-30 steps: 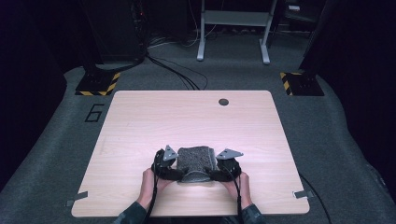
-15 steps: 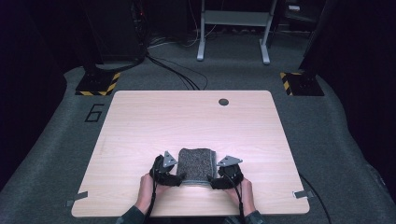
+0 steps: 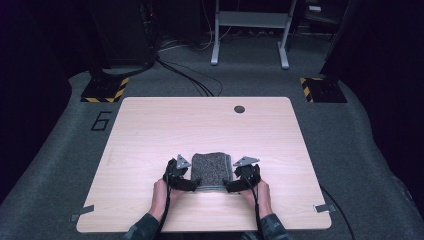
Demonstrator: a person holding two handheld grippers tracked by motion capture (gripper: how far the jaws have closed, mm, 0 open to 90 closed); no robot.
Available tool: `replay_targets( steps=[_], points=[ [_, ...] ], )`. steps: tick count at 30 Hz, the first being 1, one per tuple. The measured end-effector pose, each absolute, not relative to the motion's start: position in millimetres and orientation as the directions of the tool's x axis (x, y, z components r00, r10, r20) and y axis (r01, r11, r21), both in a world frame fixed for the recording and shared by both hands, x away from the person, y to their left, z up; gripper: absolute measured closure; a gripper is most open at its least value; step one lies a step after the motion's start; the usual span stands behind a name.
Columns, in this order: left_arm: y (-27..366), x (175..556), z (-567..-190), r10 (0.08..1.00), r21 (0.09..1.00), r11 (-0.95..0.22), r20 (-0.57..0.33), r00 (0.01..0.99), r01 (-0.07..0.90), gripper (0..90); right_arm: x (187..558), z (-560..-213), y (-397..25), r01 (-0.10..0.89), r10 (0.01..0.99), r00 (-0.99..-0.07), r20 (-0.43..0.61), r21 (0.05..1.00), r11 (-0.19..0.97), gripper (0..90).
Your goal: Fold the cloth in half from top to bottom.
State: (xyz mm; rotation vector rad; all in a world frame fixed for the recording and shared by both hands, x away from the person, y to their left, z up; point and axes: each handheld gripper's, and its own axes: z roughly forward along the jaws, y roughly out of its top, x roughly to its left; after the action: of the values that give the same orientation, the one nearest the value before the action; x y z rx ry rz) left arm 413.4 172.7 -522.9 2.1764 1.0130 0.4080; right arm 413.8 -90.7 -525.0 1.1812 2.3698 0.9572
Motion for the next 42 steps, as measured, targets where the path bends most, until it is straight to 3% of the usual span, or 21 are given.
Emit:
replay_targets(
  steps=[9, 15, 29, 42],
  points=[
    [173, 417, -519, 0.767, 0.698, -0.454, -0.010, 0.642, 0.554, 12.7, 420, -524, -90, 0.595, 0.801, -0.599, 0.021, 0.681, 0.427, 4.6],
    [195, 402, -500, 0.791, 0.756, -0.381, -0.032, 0.612, 0.532, 7.2, 408, -511, -108, 0.570, 0.796, -0.602, 0.059, 0.730, 0.377, 6.5],
    [287, 371, -517, 0.902, 0.723, -0.327, 0.048, 0.428, 0.608, 4.2, 367, -519, -223, 0.633, 0.920, -0.391, -0.014, 0.722, 0.280, 9.6],
    [302, 368, -532, 0.924, 0.724, -0.269, 0.008, 0.383, 0.635, 0.3, 364, -529, -246, 0.641, 0.938, -0.346, -0.002, 0.730, 0.238, 6.5]
  ],
)
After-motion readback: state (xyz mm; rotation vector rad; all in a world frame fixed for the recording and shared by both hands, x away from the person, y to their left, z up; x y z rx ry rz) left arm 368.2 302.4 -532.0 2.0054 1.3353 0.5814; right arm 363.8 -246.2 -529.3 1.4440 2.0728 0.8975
